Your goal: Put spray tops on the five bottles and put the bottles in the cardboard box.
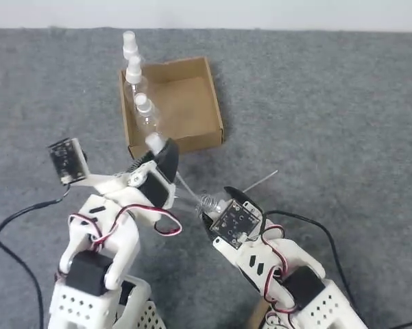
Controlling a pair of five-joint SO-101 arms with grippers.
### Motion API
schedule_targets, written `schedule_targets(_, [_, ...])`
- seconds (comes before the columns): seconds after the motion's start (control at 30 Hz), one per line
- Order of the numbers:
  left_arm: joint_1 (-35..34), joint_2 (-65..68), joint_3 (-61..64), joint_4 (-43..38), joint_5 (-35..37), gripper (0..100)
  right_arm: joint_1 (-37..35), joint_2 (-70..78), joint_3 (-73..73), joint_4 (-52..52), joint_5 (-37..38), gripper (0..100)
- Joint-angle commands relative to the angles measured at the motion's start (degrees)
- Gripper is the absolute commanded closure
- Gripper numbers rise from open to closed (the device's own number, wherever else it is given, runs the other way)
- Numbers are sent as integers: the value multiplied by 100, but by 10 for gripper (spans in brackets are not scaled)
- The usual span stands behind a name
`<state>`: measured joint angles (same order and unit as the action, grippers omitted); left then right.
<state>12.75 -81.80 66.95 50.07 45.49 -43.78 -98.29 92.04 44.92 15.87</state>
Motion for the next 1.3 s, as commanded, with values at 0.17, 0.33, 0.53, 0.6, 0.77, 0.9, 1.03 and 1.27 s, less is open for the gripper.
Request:
schedule_targets(0.17, [62, -70, -48, 0, -44, 989, 4, -127, -123, -136, 26, 876])
schedule_targets(0.33, [62, -70, 31, -18, -44, 989, 4, -127, -123, -136, 26, 875])
schedule_targets(0.53, [62, -70, 84, -70, -53, 989, 4, -127, -167, -136, -475, 872])
schedule_targets(0.6, [62, -70, 84, -79, -53, 989, 4, -127, -193, -127, -536, 872])
schedule_targets(0.77, [62, -70, 189, -167, -62, 989, 4, -127, -193, -127, -527, 872])
schedule_targets(0.9, [62, -70, 198, -211, -62, 989, 4, -127, -193, -127, -527, 872])
schedule_targets(1.03, [62, -70, 198, -211, -62, 989, 4, -127, -193, -136, -527, 872])
schedule_targets(1.27, [220, -70, 198, -176, -308, 989, 4, -127, -193, -136, -536, 872])
